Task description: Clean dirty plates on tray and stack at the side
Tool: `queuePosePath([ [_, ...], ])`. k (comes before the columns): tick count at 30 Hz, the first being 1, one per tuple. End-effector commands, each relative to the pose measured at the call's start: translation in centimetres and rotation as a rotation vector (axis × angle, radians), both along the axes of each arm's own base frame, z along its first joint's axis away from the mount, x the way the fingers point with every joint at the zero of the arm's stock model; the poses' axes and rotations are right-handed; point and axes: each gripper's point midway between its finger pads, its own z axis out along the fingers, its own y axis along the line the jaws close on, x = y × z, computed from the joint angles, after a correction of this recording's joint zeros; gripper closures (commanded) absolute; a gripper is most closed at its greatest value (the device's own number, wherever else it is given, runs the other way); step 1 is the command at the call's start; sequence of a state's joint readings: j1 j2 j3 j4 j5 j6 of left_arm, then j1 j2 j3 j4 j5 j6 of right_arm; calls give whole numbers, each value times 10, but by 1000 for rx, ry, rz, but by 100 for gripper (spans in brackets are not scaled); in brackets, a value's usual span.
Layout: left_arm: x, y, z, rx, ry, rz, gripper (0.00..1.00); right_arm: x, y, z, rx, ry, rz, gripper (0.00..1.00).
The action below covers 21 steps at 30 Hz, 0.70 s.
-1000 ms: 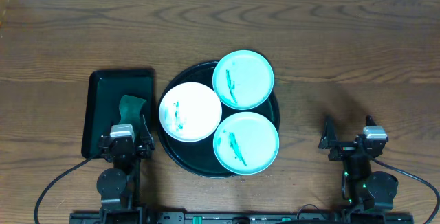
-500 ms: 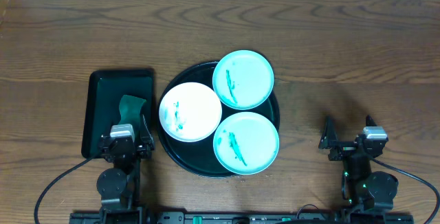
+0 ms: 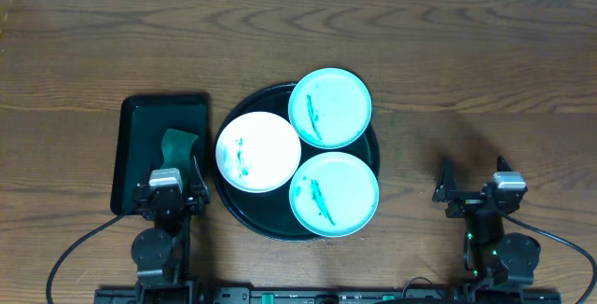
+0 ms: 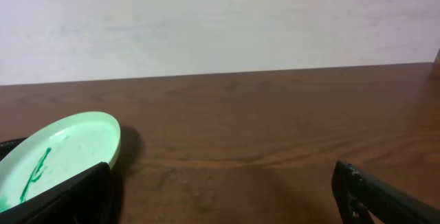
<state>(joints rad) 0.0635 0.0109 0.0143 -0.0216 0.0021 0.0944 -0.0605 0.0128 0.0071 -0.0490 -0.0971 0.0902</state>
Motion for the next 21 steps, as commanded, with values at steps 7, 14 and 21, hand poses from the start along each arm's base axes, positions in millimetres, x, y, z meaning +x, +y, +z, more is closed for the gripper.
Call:
queuePosePath([
  [7,-3,1,30,-20,-3,9,26,-2,3,23,-38,-64,18,1],
  [14,8,1,67,-24,75,9,26,-6,8,63,-108,-116,45,1],
  [21,29,3,97,-32,237,11,26,10,15,93,-120,0,98,1],
])
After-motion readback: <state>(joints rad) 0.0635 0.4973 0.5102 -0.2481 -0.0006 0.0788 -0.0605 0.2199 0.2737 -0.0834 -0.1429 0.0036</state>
